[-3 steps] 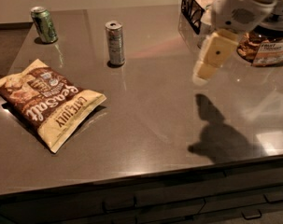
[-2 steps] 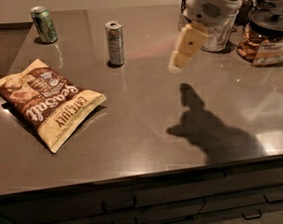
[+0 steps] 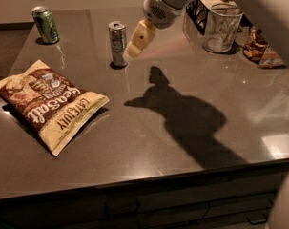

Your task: Move redbull can near brown chip bag

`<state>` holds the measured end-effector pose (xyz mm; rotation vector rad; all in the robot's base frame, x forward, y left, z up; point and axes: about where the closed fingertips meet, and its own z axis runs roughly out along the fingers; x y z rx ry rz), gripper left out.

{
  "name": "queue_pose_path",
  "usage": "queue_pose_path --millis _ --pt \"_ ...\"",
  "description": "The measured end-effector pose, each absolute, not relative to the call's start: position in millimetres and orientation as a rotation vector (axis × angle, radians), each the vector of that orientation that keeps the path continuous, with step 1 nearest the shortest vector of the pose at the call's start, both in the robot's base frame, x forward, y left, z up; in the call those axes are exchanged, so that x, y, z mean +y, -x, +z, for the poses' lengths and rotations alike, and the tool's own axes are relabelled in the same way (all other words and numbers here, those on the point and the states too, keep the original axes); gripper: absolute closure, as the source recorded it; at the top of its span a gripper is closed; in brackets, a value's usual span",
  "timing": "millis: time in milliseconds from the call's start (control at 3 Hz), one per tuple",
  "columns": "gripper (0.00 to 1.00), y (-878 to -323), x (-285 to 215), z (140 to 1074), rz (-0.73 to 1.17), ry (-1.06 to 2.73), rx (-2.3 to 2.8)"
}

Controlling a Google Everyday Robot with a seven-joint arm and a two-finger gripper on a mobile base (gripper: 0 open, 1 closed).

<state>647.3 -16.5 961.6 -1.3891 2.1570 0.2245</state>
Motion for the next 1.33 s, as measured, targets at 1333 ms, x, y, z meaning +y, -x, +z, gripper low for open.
queue_pose_path --millis 1333 --pt "0.18 -739 62 924 0.308 1.188 2.201"
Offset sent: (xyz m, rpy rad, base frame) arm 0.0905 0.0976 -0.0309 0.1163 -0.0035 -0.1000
